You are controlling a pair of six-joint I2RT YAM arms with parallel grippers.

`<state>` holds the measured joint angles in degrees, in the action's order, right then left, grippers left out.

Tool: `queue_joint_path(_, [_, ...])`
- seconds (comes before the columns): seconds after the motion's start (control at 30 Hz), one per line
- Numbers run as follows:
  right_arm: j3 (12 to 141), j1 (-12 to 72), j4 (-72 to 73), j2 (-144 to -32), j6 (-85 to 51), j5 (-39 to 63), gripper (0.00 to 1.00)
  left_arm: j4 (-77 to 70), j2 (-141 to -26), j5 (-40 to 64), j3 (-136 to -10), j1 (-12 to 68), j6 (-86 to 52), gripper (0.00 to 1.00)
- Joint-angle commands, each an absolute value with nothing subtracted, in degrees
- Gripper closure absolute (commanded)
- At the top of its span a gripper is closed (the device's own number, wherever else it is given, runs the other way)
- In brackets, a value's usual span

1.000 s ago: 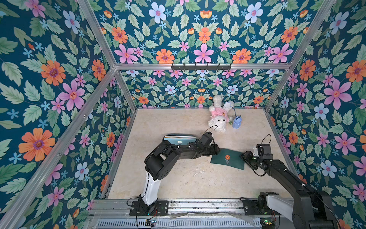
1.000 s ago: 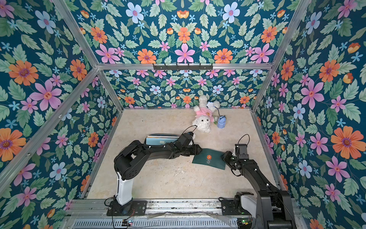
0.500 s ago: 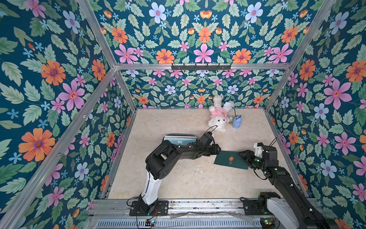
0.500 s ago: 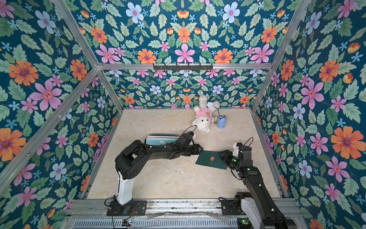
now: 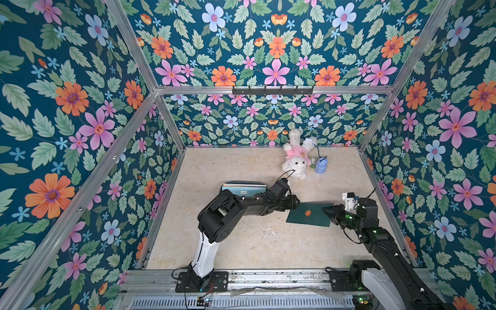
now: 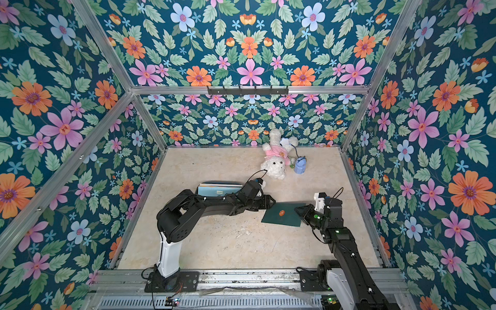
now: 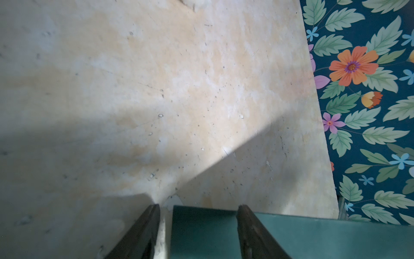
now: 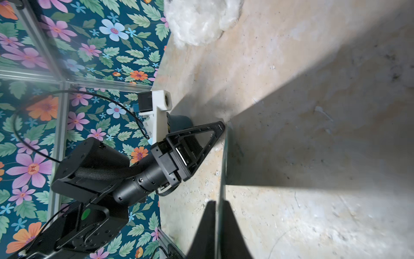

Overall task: Put the sealed envelopes into the storage box
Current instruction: Pick up the envelope from the center of the board.

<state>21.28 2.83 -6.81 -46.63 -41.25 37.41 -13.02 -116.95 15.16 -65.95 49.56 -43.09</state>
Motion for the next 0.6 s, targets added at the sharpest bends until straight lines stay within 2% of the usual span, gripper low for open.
queue_joint_path(0.0, [23.2, 2.8, -8.8, -46.7, -37.3, 37.4, 1.0, 4.4, -116.8, 13.5, -66.1, 49.6, -42.4, 0.38])
queue_joint_path(0.17, [29.3, 2.9, -9.9, -44.0, -29.7, 33.7, 1.0, 9.8, -110.6, 9.5, -71.9, 49.1, -36.9, 0.34])
queue_joint_path(0.33, [34.8, 2.9, -7.7, -42.8, -22.9, 36.2, 1.0, 17.3, -102.0, 8.0, -78.9, 46.4, -27.7, 0.31])
queue_joint_path(0.43, [37.8, 3.4, -5.9, -43.9, -18.2, 40.6, 1.0, 20.8, -95.2, 9.4, -80.3, 42.8, -19.9, 0.29])
queue_joint_path(0.57, [44.2, 9.6, -8.7, -49.2, -6.1, 45.6, 1.0, 25.1, -89.5, 17.5, -82.7, 38.7, -10.3, 0.25])
